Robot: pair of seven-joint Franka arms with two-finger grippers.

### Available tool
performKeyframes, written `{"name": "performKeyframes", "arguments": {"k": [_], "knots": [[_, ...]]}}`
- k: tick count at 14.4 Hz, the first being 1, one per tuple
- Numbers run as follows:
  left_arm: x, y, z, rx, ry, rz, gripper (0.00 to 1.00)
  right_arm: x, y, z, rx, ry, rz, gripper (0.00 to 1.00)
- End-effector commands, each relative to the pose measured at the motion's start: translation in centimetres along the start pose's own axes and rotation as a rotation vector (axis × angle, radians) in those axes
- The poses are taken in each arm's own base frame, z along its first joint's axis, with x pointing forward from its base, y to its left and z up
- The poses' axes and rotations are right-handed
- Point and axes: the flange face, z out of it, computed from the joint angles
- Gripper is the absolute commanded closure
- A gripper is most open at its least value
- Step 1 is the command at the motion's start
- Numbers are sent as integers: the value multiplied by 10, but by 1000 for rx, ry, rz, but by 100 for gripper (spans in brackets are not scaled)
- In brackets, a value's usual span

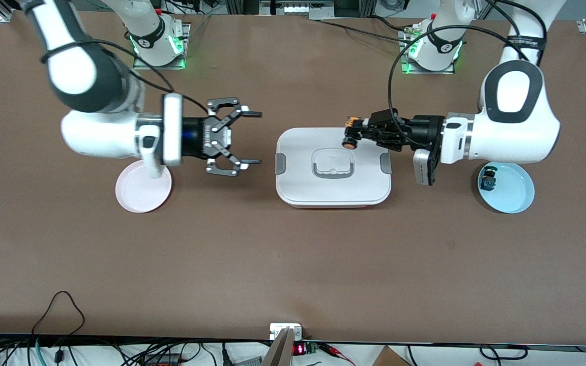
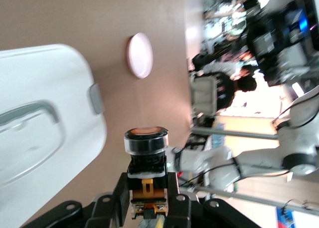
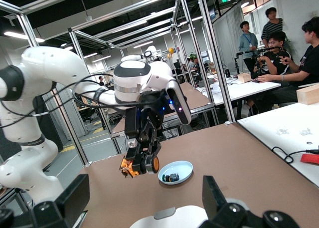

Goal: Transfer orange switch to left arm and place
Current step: 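Open the right gripper and withdraw while the left gripper carries the switch, then lower the orange switch onto the blue plate with the left gripper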

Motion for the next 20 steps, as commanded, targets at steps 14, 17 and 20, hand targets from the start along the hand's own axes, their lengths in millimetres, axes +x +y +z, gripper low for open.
{"name": "performKeyframes", "arguments": {"k": [14,17,20], "knots": [[-19,-14,-170,956,-689,517,90,68,-89,-243,-331,-821,417,0],[-15,-43,-196,991,-835,665,90,73,-92,-261,-473,-993,482,0],[-19,-80,-228,974,-972,769,90,80,-96,-255,-608,-1097,555,0]]}}
